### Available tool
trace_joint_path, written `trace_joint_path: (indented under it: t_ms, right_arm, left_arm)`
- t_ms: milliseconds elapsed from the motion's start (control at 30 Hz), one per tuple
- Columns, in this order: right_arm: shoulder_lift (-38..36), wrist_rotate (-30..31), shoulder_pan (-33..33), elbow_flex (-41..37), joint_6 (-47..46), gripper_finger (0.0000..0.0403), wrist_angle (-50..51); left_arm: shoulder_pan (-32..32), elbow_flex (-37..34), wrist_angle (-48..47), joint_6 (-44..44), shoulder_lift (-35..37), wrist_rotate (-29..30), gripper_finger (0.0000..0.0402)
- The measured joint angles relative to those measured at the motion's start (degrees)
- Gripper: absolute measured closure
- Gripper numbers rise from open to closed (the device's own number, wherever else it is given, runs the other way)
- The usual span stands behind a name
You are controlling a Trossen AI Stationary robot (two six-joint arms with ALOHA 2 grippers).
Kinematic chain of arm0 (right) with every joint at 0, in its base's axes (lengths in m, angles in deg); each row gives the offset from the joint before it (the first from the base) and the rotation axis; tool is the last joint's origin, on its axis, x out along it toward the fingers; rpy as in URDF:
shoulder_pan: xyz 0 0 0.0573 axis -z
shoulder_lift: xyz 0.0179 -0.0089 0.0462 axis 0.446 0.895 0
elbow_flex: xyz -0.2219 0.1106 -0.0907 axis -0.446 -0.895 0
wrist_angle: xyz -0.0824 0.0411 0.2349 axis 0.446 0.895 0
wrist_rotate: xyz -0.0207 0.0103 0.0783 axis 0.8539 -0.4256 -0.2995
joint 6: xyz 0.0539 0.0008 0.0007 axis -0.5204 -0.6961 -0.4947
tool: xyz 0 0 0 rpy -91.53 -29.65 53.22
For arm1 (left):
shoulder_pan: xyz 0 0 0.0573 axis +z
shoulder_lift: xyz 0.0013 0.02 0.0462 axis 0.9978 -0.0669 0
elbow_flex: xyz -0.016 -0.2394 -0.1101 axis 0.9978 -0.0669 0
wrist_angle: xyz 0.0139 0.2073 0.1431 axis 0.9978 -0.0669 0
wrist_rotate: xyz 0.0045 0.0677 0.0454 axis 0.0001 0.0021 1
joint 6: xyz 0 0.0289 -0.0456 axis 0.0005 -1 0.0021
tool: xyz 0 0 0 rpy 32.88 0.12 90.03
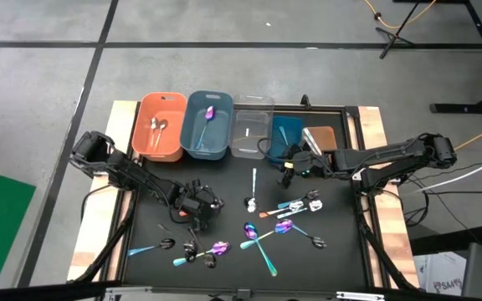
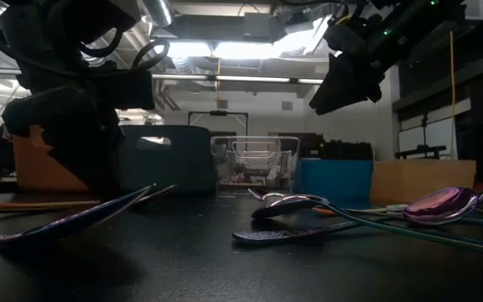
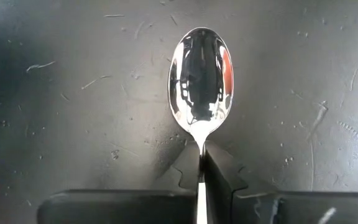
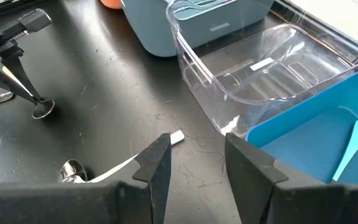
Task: Sort silverware by color (type)
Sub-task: Put the orange spoon into the left orange bin
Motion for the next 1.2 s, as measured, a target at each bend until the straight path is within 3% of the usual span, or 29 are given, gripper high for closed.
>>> trace_joint_path:
  t_ms: [333,567,833,1200]
  right_arm:
    - [0.00,0.00,-0.02,0.00,0.00,0.0262,-0.02]
    - [0.00,0.00,0.00,0.00,0.00,0.0262,-0.04]
    - [0.01,0.00,0.11,0.00,0.00,0.0262,-0.04]
    - [0.02,0.00,0.09,0.00,0.00,0.0262,-0.04]
  left_arm:
    - [0.58,-0.25,0.21,0.00,4.83,0.79,0.0400]
    - [3.84,-0.17,0.23,-0.02,11.96,1.60,0.0401]
    - [11.26,-0.12,0.41,-3.96,25.79,7.58,0.0401]
    - [26.28,-0.03,0.14,-16.34,44.42,18.50,0.0401]
